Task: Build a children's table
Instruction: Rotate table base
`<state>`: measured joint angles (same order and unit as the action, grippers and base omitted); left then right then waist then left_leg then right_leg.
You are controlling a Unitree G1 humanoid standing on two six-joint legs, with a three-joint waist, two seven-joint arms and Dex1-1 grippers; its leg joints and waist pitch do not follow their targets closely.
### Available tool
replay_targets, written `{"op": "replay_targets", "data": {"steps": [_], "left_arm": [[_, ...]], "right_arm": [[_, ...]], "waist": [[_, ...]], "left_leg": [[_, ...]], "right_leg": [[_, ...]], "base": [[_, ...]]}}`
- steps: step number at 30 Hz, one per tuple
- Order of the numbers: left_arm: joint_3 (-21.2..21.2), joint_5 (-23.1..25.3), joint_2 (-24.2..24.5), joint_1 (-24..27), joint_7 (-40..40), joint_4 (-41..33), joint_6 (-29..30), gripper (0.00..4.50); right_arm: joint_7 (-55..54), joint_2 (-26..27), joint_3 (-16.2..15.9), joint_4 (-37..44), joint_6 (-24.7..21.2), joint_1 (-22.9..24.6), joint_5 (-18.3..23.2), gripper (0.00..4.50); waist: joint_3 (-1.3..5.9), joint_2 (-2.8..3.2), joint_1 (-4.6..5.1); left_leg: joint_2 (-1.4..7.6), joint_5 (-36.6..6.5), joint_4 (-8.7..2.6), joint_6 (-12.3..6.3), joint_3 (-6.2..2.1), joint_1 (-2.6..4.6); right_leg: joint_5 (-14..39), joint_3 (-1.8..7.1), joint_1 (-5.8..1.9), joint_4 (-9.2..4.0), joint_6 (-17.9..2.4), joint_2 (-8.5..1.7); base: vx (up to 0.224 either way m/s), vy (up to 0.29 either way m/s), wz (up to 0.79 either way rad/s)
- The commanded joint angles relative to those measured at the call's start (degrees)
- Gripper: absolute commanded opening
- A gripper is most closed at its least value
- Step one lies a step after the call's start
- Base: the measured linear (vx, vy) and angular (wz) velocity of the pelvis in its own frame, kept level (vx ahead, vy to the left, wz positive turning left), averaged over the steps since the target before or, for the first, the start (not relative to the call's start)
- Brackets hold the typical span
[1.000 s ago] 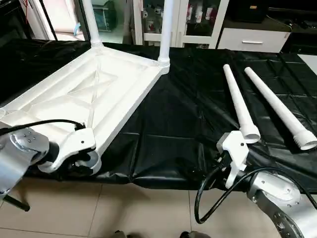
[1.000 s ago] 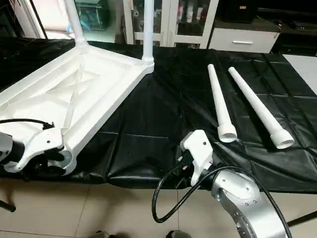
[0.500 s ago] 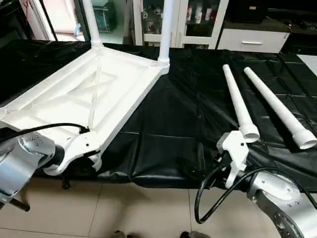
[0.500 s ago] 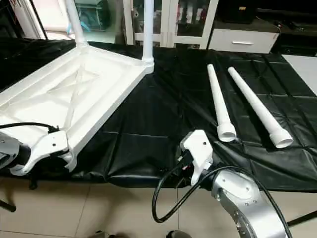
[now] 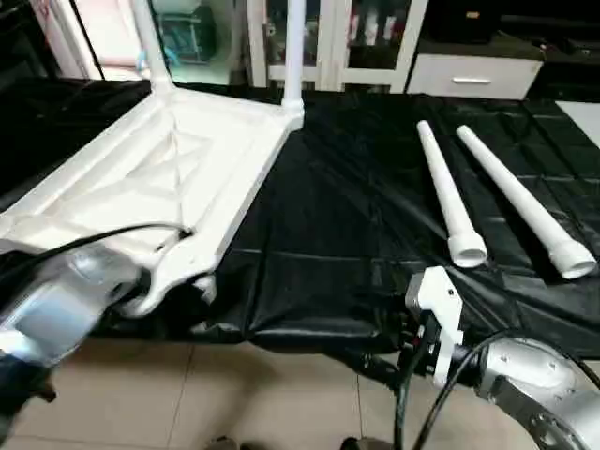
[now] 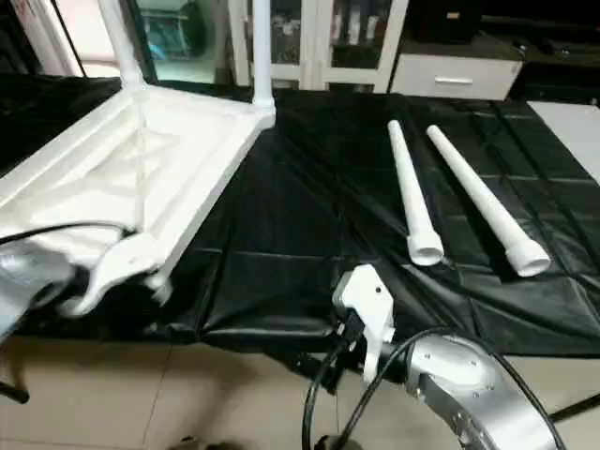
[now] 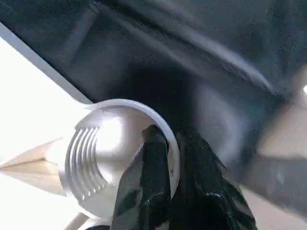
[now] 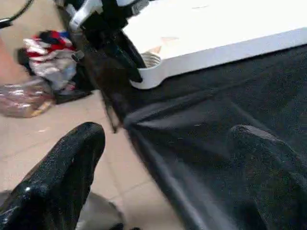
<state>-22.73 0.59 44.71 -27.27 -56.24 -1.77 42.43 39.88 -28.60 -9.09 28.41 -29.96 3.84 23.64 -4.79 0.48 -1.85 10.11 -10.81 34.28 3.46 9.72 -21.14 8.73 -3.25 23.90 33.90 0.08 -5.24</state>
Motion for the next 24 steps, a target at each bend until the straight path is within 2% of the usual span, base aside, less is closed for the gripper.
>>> {"op": "replay_targets", "data": {"steps": [1, 2, 3, 5, 6, 7, 8, 9, 10, 11, 12, 13, 14, 15, 16, 17, 19, 20, 21, 23, 24], "left_arm": [[3.15, 0.31, -3.14, -3.96, 5.06, 0.84, 0.14, 0.12], [4.36, 0.79, -7.57, -6.98, 9.65, 3.22, 0.43, 0.12], [4.36, 0.88, -7.79, -7.17, 9.90, 3.40, 0.32, 0.12], [4.71, 1.46, -11.47, -10.13, 13.36, 6.14, -1.11, 0.12], [4.86, 1.43, -12.86, -11.27, 14.36, 7.22, -1.68, 0.12], [5.14, 2.06, -15.27, -13.28, 17.06, 10.05, -3.56, 0.12], [5.35, 2.51, -16.82, -14.56, 18.90, 11.99, -4.78, 0.12], [5.51, 2.50, -18.57, -15.84, 20.16, 14.57, -6.74, 0.12], [5.05, 3.02, -21.13, -17.92, 22.12, 19.36, -9.57, 0.12], [4.52, 3.02, -22.71, -19.08, 22.33, 22.57, -11.32, 0.12], [4.52, 3.02, -22.71, -19.08, 22.33, 22.57, -11.32, 0.12], [4.16, 3.05, -23.67, -19.80, 22.39, 24.59, -12.37, 0.12], [4.18, 3.37, -25.34, -20.95, 24.26, 28.32, -13.70, 0.12], [3.98, 3.51, -26.43, -21.67, 24.97, 31.05, -15.23, 0.12], [4.01, 3.61, -27.47, -22.26, 26.11, 33.49, -16.24, 0.12], [3.69, 3.94, -28.08, -22.66, 26.87, 35.19, -16.89, 0.12], [2.90, 4.49, -28.85, -22.98, 26.15, 37.24, -18.00, 0.12], [2.47, 4.92, -29.17, -23.07, 25.59, 38.07, -18.62, 0.12], [2.40, 4.99, -29.22, -23.09, 25.49, 38.21, -18.72, 0.12], [1.76, 5.43, -30.05, -23.15, 24.13, 39.75, -20.11, 0.12], [1.74, 5.47, -30.23, -23.24, 24.06, 40.15, -20.40, 0.12]], "right_arm": [[-1.41, 0.14, 0.89, -2.13, 1.42, -0.75, -1.94, 4.50], [-1.90, 0.19, 1.06, -3.03, 1.98, -1.01, -2.72, 4.50], [-1.93, 0.19, 1.06, -3.05, 1.98, -1.02, -2.76, 4.50], [-2.34, 0.12, 1.00, -3.25, 2.22, -1.08, -3.32, 4.50], [-2.48, 0.05, 0.96, -3.27, 2.29, -1.12, -3.48, 4.50], [-2.54, 0.07, 0.91, -3.42, 2.43, -1.16, -3.66, 4.50], [-2.54, 0.13, 0.89, -3.55, 2.56, -1.17, -3.80, 4.50], [-2.60, 0.24, 0.87, -3.70, 2.74, -1.21, -3.94, 4.50], [-2.83, 0.38, 0.67, -3.87, 2.98, -1.33, -4.26, 4.50], [-3.09, 0.38, 0.49, -3.82, 2.98, -1.43, -4.54, 4.50], [-3.09, 0.38, 0.49, -3.82, 2.98, -1.43, -4.54, 4.50], [-3.24, 0.38, 0.37, -3.77, 2.96, -1.50, -4.74, 4.50], [-3.51, 0.48, 0.16, -3.51, 2.77, -1.62, -4.82, 4.50], [-3.81, 0.58, 0.00, -3.21, 2.55, -1.71, -4.87, 4.50], [-4.12, 0.70, -0.14, -2.82, 2.24, -1.76, -4.88, 4.50], [-4.40, 0.78, -0.27, -2.43, 1.96, -1.77, -4.93, 4.50], [-4.86, 0.95, -0.20, -1.74, 1.30, -1.78, -5.12, 4.50], [-5.05, 1.00, -0.14, -1.47, 1.03, -1.76, -5.19, 4.50], [-5.09, 1.01, -0.13, -1.43, 0.98, -1.76, -5.20, 4.50], [-5.66, 1.09, -0.03, -0.60, 0.21, -1.62, -5.15, 4.50], [-5.77, 1.08, -0.06, -0.47, 0.11, -1.62, -5.11, 4.50]], "waist": [[3.26, 0.33, 0.07], [3.36, 0.19, 0.06], [3.43, 0.25, 0.02], [3.86, 0.20, -0.20], [3.82, 0.12, -0.14], [4.01, -0.23, -0.08], [4.02, -0.17, -0.20], [4.19, -0.41, -0.30], [4.35, -0.43, -0.50], [4.43, -0.43, -0.59], [4.52, -0.42, -0.74], [4.80, -0.51, -0.77], [4.89, -0.30, -0.88], [4.84, -0.29, -0.85], [5.30, -0.05, -1.08], [5.54, 0.11, -1.27], [5.70, -0.14, -1.44], [5.59, 0.13, -1.57], [5.48, 0.02, -1.54], [4.89, 0.14, -1.79], [4.78, 0.09, -1.78]], "left_leg": [[1.90, -23.71, -5.02, 1.25, -1.45, 0.77], [1.91, -23.62, -4.93, 1.08, -1.31, 0.85], [1.89, -23.54, -4.79, 1.06, -1.36, 0.91], [2.09, -21.11, -4.88, 0.61, -1.43, 0.45], [1.95, -20.03, -4.97, 0.21, -1.39, -0.02], [1.91, -18.66, -4.83, -0.14, -1.29, -0.20], [1.72, -17.77, -4.58, -0.76, -0.99, -0.05], [1.78, -17.29, -4.38, -0.99, -0.86, 0.25], [1.81, -14.99, -4.28, -1.61, -0.84, -0.07], [1.72, -12.86, -4.14, -2.34, -0.74, -0.39], [1.67, -12.26, -4.01, -2.77, -0.66, -0.24], [1.81, -10.46, -3.87, -3.30, -0.72, -0.38], [1.85, -8.25, -3.74, -4.08, -0.74, -0.57], [1.69, -7.98, -3.62, -4.70, -0.56, -0.50], [1.76, -6.24, -3.25, -5.40, -0.61, -0.30], [1.76, -2.78, -2.99, -6.55, -0.68, -0.57], [1.79, 0.09, -2.74, -8.23, -0.70, -0.77], [1.87, 0.23, -2.73, -9.00, -0.68, -0.72], [1.85, -0.42, -2.74, -9.27, -0.59, -0.72], [2.06, -5.39, -3.17, -8.20, -0.45, -0.56], [2.05, -6.54, -3.26, -7.73, -0.39, -0.51]], "right_leg": [[34.56, 1.74, -1.60, -5.86, -4.26, -2.62], [33.80, 1.74, -1.53, -5.97, -4.54, -2.57], [33.36, 1.66, -1.57, -5.93, -4.79, -2.59], [28.97, 1.76, -2.19, -5.45, -5.77, -2.69], [27.03, 1.69, -2.51, -5.24, -5.93, -2.49], [25.33, 1.77, -2.74, -5.06, -6.20, -2.59], [24.53, 1.79, -2.48, -5.27, -6.47, -2.39], [23.39, 1.88, -2.35, -5.21, -6.94, -2.43], [20.56, 1.97, -2.83, -4.79, -8.00, -2.59], [17.89, 1.93, -2.99, -4.58, -8.49, -2.40], [16.89, 1.93, -2.87, -4.60, -8.78, -2.32], [13.52, 1.99, -3.18, -4.03, -10.07, -2.48], [9.85, 1.95, -3.32, -3.57, -11.27, -2.43], [9.43, 1.90, -3.06, -3.79, -11.46, -2.21], [6.34, 1.95, -3.34, -3.27, -12.64, -2.40], [0.67, 1.93, -3.45, -2.56, -14.09, -2.29], [-4.41, 1.85, -3.69, -1.93, -15.60, -2.31], [-5.01, 1.81, -3.55, -2.00, -16.35, -2.42], [-4.27, 1.79, -3.48, -2.19, -16.45, -2.40], [2.72, 1.81, -3.40, -3.03, -15.85, -2.65], [4.63, 1.82, -3.31, -3.31, -15.36, -2.57]], "base": [[0.000, 0.000, 0.00], [0.000, 0.000, 0.00], [0.000, 0.000, 0.00], [0.000, 0.000, 0.00], [0.000, 0.000, 0.00], [0.000, 0.000, 0.00], [0.000, 0.000, 0.00], [0.000, 0.000, 0.00], [0.000, 0.000, 0.00], [0.000, 0.000, 0.00], [0.000, 0.000, 0.00], [0.000, 0.000, 0.00], [0.000, 0.000, 0.00], [0.000, 0.000, 0.00], [0.053, -0.001, 0.04], [0.053, -0.001, 0.04], [0.026, 0.001, 0.00], [0.000, 0.000, 0.00], [0.000, 0.000, 0.00], [0.000, 0.000, 0.00], [0.000, 0.000, 0.00]]}}
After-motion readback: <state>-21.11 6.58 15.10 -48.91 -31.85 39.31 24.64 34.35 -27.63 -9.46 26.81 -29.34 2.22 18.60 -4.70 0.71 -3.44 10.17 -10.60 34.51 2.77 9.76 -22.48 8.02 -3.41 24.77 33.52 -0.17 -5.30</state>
